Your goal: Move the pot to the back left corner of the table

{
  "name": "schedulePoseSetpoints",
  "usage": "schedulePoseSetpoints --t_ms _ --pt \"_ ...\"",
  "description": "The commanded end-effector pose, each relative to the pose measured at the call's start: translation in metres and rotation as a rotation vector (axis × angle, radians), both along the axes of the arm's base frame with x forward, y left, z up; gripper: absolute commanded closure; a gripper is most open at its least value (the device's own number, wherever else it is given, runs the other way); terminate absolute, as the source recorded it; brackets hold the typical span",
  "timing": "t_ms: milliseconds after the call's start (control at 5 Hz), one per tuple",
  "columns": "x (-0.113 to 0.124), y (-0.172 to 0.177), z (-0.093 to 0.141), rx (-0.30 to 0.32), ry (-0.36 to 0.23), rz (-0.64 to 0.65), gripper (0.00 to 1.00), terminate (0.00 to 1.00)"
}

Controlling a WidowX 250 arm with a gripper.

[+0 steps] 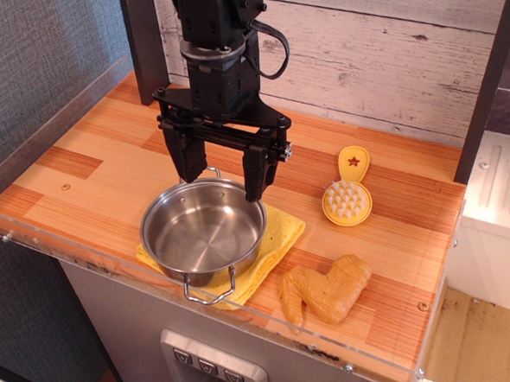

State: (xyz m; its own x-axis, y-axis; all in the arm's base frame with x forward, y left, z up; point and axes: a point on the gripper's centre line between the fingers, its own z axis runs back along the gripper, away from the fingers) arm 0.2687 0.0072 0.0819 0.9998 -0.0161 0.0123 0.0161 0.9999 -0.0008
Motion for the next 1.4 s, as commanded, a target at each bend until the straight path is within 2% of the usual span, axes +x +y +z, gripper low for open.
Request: schedulePoseSetpoints --t_ms 0,200,600,1200 --pt "0.0 0.0 0.0 0.0 0.0 0.0 0.0 0.0" --pt "-0.006 -0.006 -0.012 0.021 -0.037 -0.036 0.0 0.0" --pt "-0.01 -0.011 -0.033 0.035 -0.071 -0.08 0.0 0.0" --pt "-0.007 -0.018 -0.043 0.041 -0.063 -0.098 0.0 0.0"
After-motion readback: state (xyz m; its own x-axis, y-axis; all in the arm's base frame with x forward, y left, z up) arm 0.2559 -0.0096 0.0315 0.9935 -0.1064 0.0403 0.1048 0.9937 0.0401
